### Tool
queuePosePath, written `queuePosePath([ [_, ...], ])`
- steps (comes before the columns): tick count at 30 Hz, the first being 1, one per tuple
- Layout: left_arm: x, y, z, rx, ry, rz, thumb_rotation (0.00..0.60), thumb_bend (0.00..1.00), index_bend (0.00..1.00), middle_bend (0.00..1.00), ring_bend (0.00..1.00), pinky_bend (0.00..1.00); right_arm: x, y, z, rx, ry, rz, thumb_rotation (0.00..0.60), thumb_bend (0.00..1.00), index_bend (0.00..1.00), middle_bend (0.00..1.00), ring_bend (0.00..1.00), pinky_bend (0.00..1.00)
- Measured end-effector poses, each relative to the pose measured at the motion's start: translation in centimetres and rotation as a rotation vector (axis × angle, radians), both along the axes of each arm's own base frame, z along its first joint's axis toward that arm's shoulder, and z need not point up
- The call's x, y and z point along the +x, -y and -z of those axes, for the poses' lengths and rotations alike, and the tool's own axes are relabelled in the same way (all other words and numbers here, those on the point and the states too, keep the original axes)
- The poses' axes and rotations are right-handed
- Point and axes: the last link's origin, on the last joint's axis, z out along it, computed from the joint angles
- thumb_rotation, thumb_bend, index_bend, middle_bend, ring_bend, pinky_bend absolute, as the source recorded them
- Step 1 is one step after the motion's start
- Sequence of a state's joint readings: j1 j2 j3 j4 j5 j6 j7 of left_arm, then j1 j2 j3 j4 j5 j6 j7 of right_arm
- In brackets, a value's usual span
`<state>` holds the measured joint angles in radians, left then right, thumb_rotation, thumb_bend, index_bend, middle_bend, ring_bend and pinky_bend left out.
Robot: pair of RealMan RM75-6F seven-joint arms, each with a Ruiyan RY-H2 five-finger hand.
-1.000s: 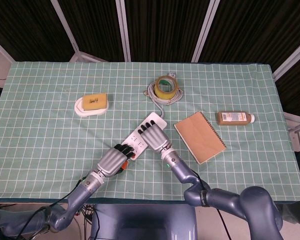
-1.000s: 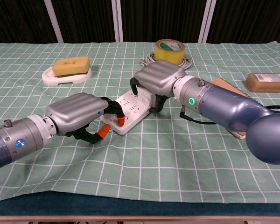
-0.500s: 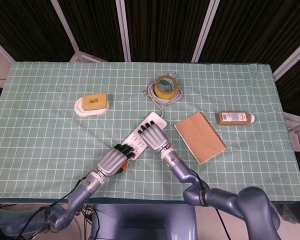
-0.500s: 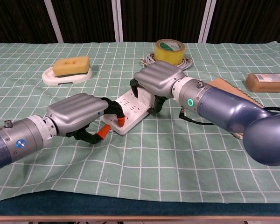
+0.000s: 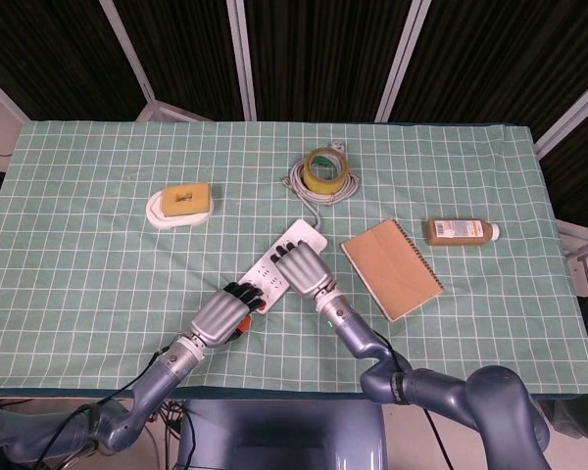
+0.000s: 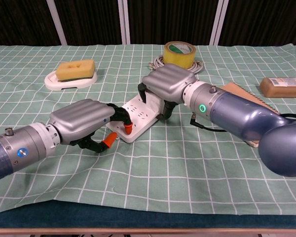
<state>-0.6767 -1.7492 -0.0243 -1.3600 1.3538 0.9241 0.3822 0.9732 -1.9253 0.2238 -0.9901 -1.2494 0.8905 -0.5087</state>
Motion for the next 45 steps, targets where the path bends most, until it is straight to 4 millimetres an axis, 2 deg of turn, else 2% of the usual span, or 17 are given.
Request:
queuePosePath([
  [17,0.2,0.2,0.0,-0.004,0.000,0.005,0.600,0.60,0.36,0.30,0.19,0.29,0.1,0.3,-0.8,-0.034,0.017,-0.009,0.600,0.80,0.64,0.51,0.48,0.77],
  [22,0.3,0.3,-0.1,-0.005,0.003,0.009,0.600,0.60,0.36,0.30,0.19,0.29,0.3,0.2,-1.2,-0.042,0.025,-0.013,0.600,0.80,0.65,0.52,0.49,0.54],
  [35,0.3,0.5,-0.3,-0.001,0.000,0.007,0.600,0.60,0.36,0.29,0.19,0.29,0.7,0.0,-2.0,-0.058,0.039,-0.015,0.600,0.80,0.66,0.53,0.49,0.55],
  [45,0.8,-0.2,-1.3,0.041,0.039,-0.002,0.600,0.59,0.36,0.29,0.19,0.29,2.3,-0.2,-4.7,-0.124,0.068,-0.066,0.600,0.80,0.66,0.53,0.49,0.55],
])
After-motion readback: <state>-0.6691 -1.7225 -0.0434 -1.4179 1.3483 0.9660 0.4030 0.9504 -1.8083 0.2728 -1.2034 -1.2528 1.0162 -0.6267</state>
